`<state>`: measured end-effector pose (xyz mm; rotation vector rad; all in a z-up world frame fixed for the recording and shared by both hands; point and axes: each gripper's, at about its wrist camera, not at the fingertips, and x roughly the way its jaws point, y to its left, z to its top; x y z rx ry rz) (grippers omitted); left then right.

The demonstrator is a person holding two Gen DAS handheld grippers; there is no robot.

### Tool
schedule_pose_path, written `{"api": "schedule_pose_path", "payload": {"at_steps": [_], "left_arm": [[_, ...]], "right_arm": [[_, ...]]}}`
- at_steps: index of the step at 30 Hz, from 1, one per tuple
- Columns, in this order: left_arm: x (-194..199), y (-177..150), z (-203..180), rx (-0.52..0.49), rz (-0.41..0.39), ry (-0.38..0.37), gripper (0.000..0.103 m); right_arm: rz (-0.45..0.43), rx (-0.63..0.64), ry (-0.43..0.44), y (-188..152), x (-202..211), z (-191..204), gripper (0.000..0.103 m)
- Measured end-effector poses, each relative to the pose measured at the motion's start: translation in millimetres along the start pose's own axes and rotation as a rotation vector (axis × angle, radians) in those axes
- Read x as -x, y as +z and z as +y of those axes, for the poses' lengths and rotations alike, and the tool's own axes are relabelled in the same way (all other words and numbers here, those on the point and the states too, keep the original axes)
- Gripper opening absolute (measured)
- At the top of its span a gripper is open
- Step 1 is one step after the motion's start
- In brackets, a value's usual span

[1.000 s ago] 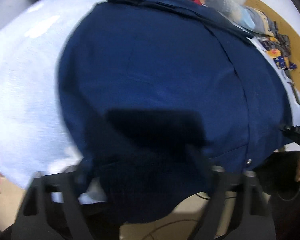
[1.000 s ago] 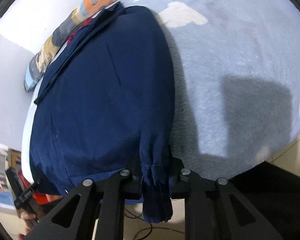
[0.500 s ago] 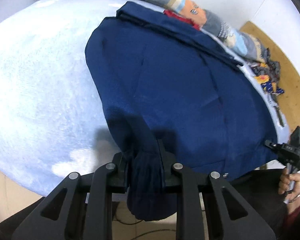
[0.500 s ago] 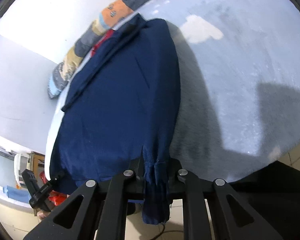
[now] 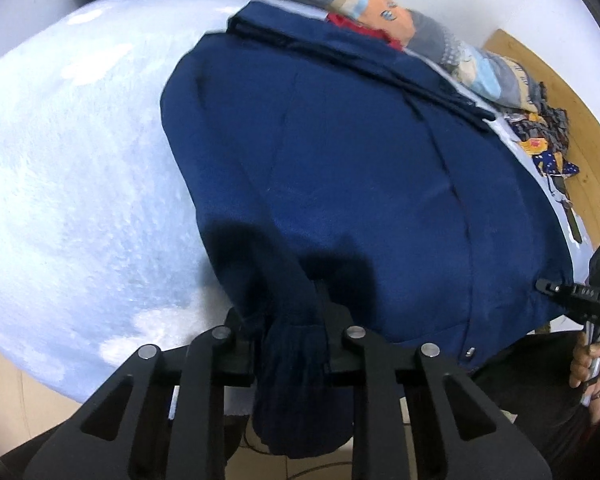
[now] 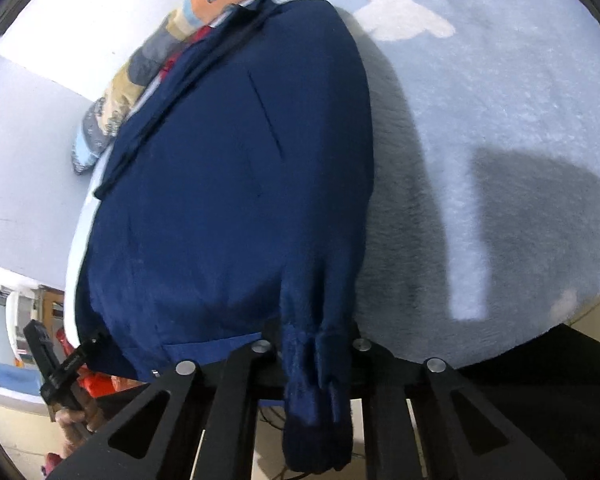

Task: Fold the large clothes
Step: 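Lift the hem with both grippers and fold it toward the red collar, then lower the folded hem onto the jacket near the collar with both grippers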

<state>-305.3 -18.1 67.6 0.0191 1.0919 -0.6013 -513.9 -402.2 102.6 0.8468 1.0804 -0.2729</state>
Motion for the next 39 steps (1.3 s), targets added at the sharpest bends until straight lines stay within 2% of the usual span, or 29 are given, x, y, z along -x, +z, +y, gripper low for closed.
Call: {"api": "schedule_pose_path", "payload": {"at_steps": [5, 8, 12, 21, 29, 33, 39], "left_arm": [[29.3, 0.1, 3.2, 0.038, -0.074, -0.071, 0.018], [43.4, -0.4, 9.1, 0.066, -0.118, -0.100, 0.018], [57.2, 0.7, 12.9, 0.088, -0.169, -0.138, 0.018], [89.6, -3.8, 12.4, 0.108, -0.249, -0.201, 0.018], [132.5, -6.3, 18.3, 0.109, -0.342, -0.238, 0.018], [144.5, 4.8, 22.2, 0.130, -0.382, -0.244, 0.018], [146.2, 24.3, 23.9, 0.132, -0.402, -0.239, 0.018]], "right_arm": [[-0.057, -0.042, 0.175, -1.7, 23.2, 2.8, 0.009], [-0.120, -0.067, 0.324, -2.3, 42.1, 2.8, 0.009], [-0.182, -0.047, 0.430, -6.0, 60.7, 9.7, 0.009], [-0.211, -0.012, 0.533, -20.3, 87.3, 19.0, 0.009], [-0.235, 0.032, 0.558, -22.1, 129.7, 22.1, 0.009], [-0.268, 0.046, 0.568, -16.7, 152.1, 22.4, 0.009], [-0.293, 0.036, 0.588, -1.2, 159.4, 24.6, 0.009]]}}
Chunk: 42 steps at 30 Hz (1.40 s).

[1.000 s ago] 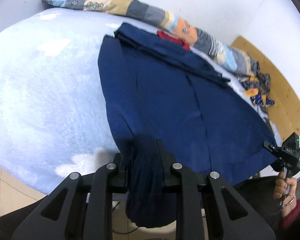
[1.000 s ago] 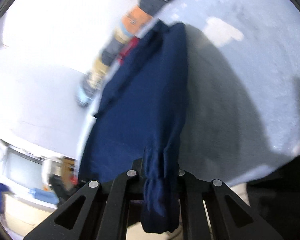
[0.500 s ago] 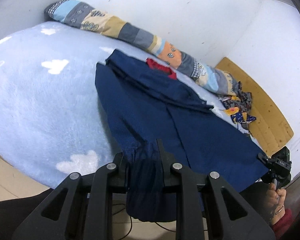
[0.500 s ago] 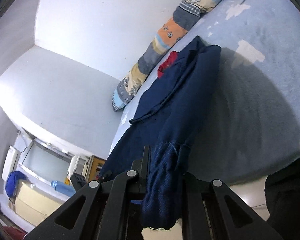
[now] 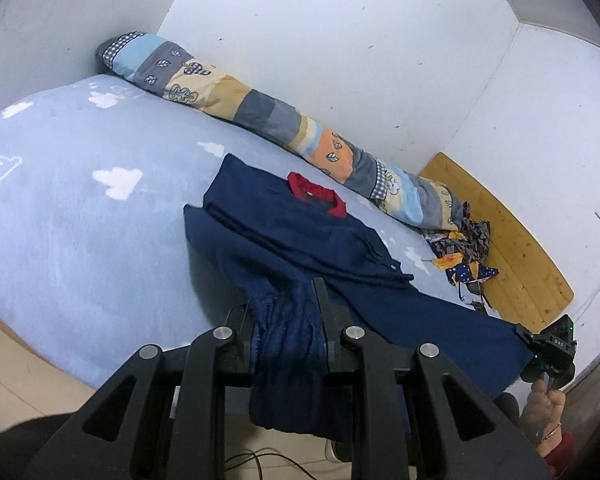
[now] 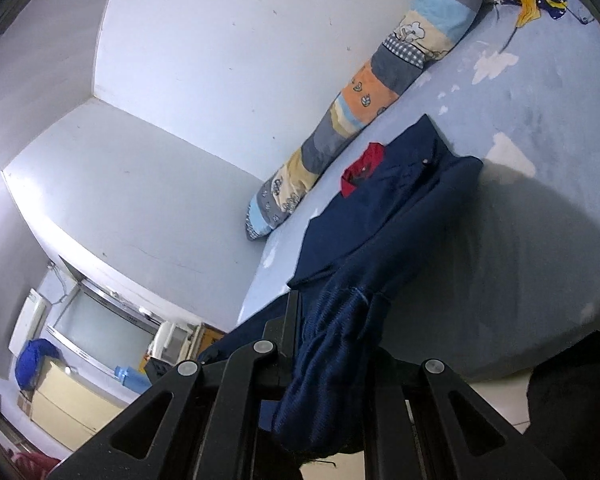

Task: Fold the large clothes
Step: 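Lower the folded hem onto the jacket near the collar with both grippers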

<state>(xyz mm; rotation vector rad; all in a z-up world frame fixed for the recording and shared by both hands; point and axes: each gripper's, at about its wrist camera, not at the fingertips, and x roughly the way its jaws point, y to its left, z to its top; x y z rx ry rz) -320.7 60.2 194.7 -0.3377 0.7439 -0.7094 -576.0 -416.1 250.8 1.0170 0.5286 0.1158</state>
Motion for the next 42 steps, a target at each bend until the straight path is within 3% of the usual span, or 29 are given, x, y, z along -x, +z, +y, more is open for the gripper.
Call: {"api": "schedule_pose_path", "payload": {"at_steps": [17, 26, 35, 42], "left_arm": [[-20.4, 60.0, -7.1, 0.041, -0.072, -0.002, 0.018], [-60.2, 106.3, -14.3, 0.035, -0.071, 0.016, 0.019], [-158.0, 179.8, -16.0, 0.040, 0.002, 0.055, 0.020], [-274.3, 221.3, 20.1, 0.125, 0.121, 0.135, 0.020]], "right_arm": [[-0.051, 0.040, 0.040, 71.0, -20.8, 35.3, 0.009], [-0.062, 0.046, 0.054, 111.3, -50.2, 36.8, 0.009], [-0.039, 0.045, 0.017, 188.5, -115.1, 24.9, 0.010], [0.028, 0.022, -0.097, 272.3, -221.7, -15.3, 0.010]]}}
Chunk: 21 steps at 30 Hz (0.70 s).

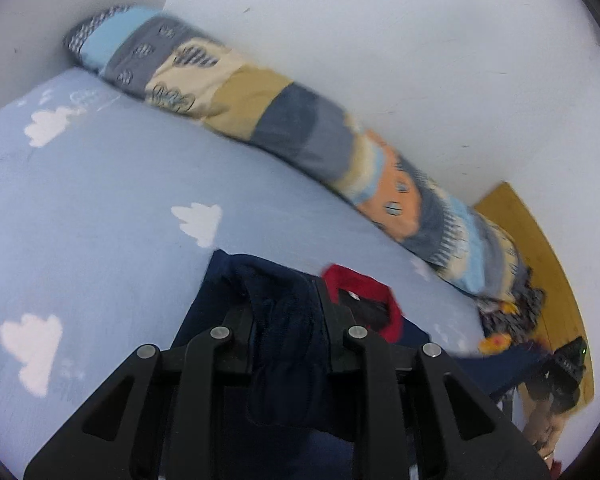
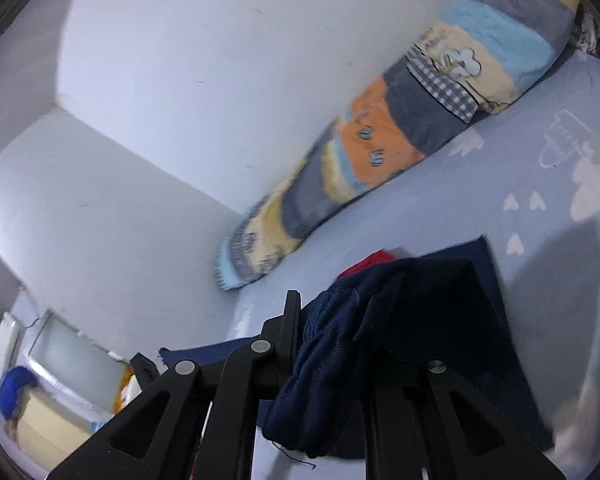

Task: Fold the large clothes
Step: 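Lower the folded hem onto the jacket near the collar with both grippers, then open both grippers to release the hem and smooth it flat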

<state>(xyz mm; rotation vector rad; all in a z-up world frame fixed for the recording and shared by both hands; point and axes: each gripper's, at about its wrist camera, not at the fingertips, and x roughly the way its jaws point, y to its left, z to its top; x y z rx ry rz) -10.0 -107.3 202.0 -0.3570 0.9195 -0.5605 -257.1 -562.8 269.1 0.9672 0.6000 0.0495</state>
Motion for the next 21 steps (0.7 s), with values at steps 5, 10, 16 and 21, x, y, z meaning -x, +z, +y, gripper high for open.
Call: {"api": "schedule_pose_path", "payload": {"at_steps": [5, 10, 16, 21], "left_arm": [[-99.9, 16.1, 22.7, 0.057, 0.173, 0.066, 0.020], [-158.2, 13.7, 44.9, 0.124, 0.287, 0.101, 0.043], [-162.3, 33.1, 90.8, 0.454, 0.349, -0.090, 0.060], [-106.6, 48.2, 116.8, 0.466, 0.175, -0.059, 0.064]], "right_arm": [[0.044, -0.082, -0.099, 36.4, -80.5, -58.7, 0.010], [0.106, -0.194, -0.186, 49.8, -146.8, -113.1, 0.019], [0.112, -0.536, -0.177, 55.7, -152.0, -170.1, 0.063], [-0.029, -0.485, -0.101, 69.0, -96.0, -154.6, 0.065]]}}
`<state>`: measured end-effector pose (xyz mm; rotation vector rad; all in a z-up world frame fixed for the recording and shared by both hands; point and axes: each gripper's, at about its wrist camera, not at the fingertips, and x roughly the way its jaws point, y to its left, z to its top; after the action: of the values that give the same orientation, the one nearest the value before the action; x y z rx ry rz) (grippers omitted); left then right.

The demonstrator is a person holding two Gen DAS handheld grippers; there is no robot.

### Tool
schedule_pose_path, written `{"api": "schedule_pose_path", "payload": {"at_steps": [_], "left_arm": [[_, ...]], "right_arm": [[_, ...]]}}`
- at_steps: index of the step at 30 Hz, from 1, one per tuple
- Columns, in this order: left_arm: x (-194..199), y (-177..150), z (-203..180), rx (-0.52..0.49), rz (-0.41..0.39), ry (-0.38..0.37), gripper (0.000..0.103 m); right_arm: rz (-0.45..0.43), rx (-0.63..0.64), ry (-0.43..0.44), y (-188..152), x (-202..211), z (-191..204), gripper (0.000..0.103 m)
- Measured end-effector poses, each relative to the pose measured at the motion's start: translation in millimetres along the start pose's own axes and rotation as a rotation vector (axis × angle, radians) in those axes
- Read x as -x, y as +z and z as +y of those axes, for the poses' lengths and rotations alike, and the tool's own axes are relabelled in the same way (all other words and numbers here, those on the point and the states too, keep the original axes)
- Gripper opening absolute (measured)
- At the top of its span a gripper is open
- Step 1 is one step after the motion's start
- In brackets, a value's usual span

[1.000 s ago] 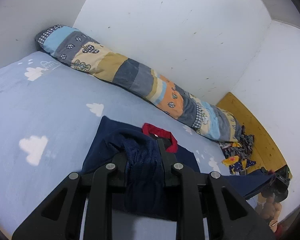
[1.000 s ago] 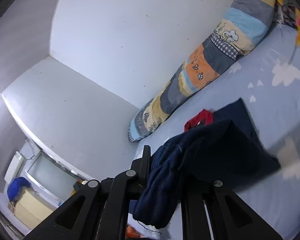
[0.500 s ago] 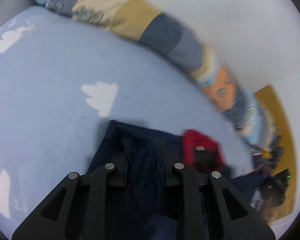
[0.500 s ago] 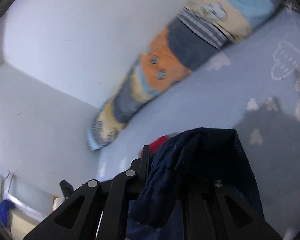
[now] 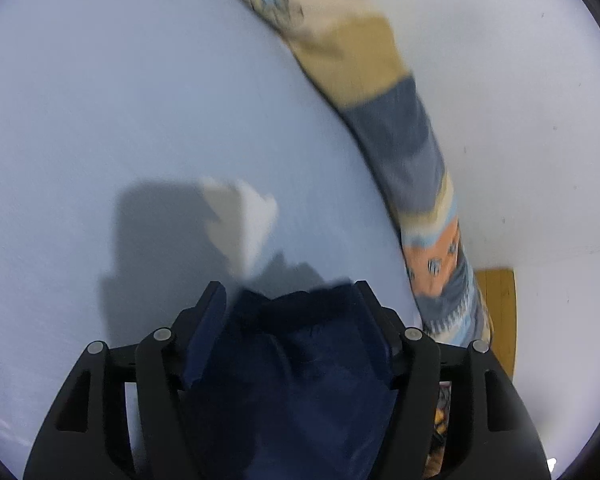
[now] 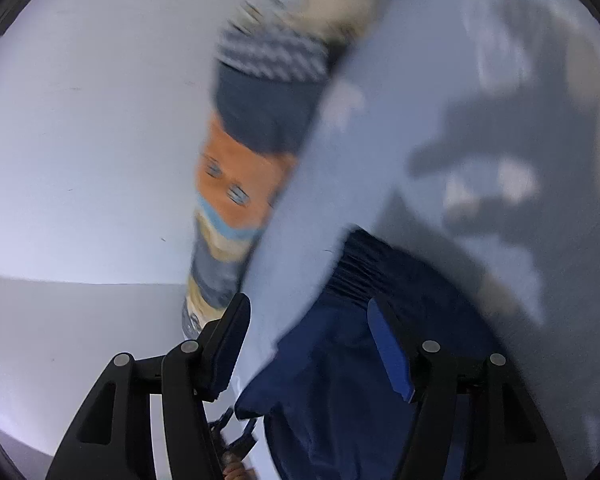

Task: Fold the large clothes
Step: 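Open both grippers to release the hem and smooth it flat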

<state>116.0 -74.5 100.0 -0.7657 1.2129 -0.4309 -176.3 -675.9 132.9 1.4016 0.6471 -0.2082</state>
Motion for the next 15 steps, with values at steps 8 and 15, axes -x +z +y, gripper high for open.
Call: {"api": "schedule_pose_path", "payload": {"at_steps": [8, 15], "left_arm": [[2.4, -97.9, -34.2, -0.467, 0.052, 0.002, 0.064], [-14.3, -147.0, 12.3, -0.623, -0.033, 0.330, 0.062]], "right_arm": [[0.117, 0.355, -0.032, -84.4, -11.5, 38.7, 0.062], [0.215, 0.506, -0.296, -155.1, -34.1, -17.7, 0.009]]}}
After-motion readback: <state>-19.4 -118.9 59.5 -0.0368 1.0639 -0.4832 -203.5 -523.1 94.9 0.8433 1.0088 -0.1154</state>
